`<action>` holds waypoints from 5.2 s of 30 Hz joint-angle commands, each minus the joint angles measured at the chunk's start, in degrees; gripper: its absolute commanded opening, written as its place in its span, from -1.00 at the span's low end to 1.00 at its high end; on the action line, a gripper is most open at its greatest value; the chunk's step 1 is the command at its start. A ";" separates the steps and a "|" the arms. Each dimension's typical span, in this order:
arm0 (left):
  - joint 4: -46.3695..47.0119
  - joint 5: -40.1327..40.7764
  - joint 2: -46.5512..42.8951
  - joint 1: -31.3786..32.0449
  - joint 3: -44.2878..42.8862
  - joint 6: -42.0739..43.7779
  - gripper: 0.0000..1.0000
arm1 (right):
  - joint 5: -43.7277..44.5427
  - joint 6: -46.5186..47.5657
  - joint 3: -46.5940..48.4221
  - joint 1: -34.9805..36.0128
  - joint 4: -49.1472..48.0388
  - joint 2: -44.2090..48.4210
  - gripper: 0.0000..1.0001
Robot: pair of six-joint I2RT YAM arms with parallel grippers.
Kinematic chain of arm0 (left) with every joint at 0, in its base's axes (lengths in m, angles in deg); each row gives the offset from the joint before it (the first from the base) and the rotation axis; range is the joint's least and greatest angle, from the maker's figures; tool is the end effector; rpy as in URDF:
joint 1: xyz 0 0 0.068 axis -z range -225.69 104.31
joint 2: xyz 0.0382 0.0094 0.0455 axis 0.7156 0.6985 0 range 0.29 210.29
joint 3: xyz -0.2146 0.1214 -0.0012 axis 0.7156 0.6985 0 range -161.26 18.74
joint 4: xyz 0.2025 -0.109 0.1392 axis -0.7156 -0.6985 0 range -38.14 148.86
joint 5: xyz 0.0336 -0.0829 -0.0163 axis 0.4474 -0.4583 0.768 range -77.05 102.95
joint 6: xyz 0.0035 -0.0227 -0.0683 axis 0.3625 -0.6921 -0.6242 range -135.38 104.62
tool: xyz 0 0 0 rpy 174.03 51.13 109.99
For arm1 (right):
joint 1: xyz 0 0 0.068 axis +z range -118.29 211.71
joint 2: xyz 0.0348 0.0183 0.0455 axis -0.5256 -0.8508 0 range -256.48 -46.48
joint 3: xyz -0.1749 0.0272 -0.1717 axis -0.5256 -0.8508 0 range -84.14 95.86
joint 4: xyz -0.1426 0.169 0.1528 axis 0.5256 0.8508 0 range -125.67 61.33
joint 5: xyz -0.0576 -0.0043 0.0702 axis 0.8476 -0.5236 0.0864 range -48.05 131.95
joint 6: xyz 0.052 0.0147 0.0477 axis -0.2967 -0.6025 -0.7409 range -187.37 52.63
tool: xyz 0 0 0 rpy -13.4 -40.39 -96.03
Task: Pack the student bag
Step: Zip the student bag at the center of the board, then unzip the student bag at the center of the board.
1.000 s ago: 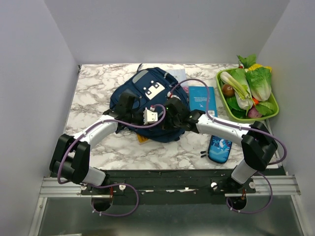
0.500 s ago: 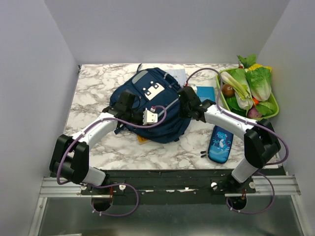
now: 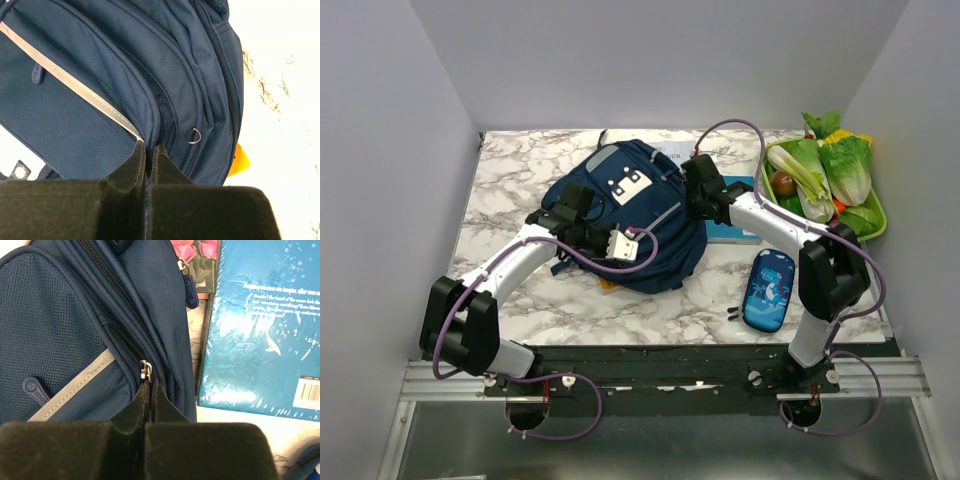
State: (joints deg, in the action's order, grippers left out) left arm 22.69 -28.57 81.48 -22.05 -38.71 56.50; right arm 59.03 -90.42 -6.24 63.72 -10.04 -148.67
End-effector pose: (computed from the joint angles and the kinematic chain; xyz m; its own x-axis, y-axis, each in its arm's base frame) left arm 0.2579 -0.1560 0.1980 0.3282 0.6331 -0.7010 0.9414 -0.1579 0.2981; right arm 0.3565 0.2022 0.1955 -0.7326 -0.0166 -0.6805 -0.0647 0.9969 0.0454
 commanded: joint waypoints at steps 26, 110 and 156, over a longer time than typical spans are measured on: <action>-0.59 -3.23 -3.23 2.53 -4.78 -28.36 0.08 | -9.78 -8.50 -10.23 -5.38 -12.71 1.65 0.18; -16.22 8.56 -12.54 13.10 0.23 -16.51 -1.00 | -21.38 31.03 -13.15 1.21 -21.43 17.91 0.05; -16.13 9.17 -15.27 9.94 4.98 -15.01 -1.00 | -49.17 63.92 -2.85 4.11 -7.52 -5.03 -0.14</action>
State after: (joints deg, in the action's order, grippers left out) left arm 8.62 -17.69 67.03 -11.85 -32.09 41.92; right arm 6.25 -26.80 -10.89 67.39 -19.42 -151.47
